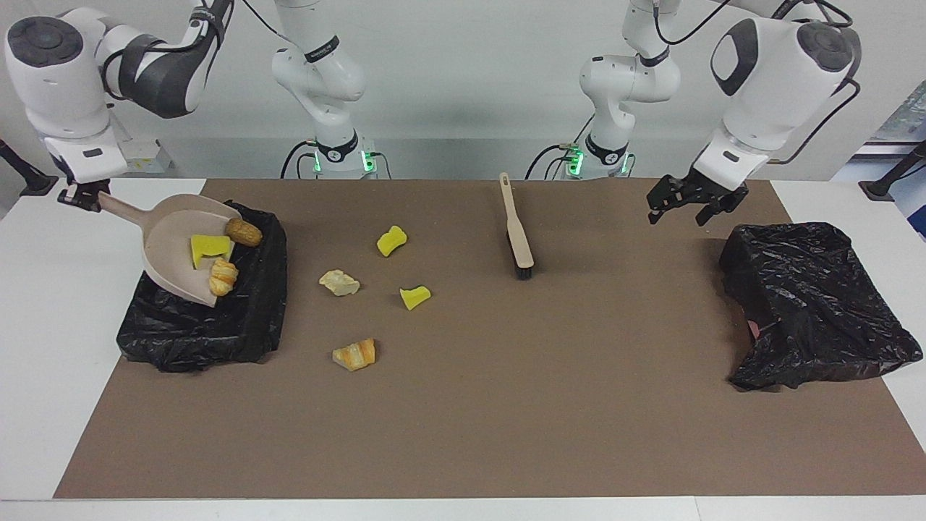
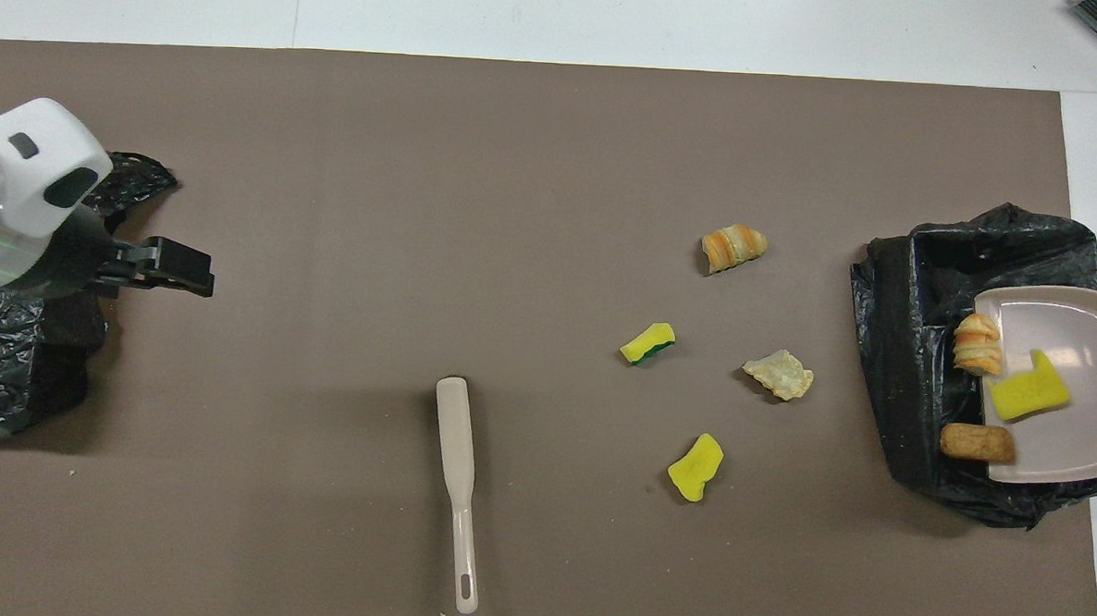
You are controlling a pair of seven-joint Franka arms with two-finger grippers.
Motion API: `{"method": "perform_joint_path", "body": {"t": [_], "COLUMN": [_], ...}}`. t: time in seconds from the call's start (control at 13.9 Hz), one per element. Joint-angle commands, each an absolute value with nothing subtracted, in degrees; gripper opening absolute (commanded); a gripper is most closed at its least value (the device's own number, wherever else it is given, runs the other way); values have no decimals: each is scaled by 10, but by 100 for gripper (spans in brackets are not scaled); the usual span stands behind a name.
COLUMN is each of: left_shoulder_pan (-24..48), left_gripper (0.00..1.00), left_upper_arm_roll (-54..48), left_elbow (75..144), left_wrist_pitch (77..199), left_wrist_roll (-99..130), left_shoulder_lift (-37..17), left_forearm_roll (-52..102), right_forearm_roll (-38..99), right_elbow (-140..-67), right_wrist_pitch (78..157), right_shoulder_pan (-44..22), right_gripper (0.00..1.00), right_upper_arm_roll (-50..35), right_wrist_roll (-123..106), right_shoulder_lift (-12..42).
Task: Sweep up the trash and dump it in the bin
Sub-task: 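Tip the dustpan over the trash bag with the right gripper, then bring the empty dustpan back to the table center with the right gripper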
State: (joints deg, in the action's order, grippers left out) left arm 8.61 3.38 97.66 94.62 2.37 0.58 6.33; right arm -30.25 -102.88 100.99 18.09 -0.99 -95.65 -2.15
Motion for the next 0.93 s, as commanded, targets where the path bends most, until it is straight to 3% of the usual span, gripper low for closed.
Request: {"method": "perform_joint_path", "body": {"t": [0.0, 0.5, 0.86], "left_shoulder_pan": [47, 41, 35], "left_gripper": [100, 100, 100], "left_upper_arm_roll": [27, 25, 25], "left_elbow": [917, 898, 908], "left_wrist_pitch": [897, 895, 898], "left_wrist_roll": [-21, -46, -58], "left_shoulder_lift": [-17, -22, -17], "left_forearm_roll": [52, 12, 13], "right_forearm_roll": [-359, -429, -357], "right_elbow": [-1039, -1017, -1009], "right_wrist_pitch": [971, 924, 916], "right_shoulder_pan": [159, 147, 139], "right_gripper": [0, 0, 0], "right_upper_arm_roll": [-11, -19, -59], "right_wrist_roll": [-916, -925, -806], "right_shoulder_lift": [-52, -105, -103]}}
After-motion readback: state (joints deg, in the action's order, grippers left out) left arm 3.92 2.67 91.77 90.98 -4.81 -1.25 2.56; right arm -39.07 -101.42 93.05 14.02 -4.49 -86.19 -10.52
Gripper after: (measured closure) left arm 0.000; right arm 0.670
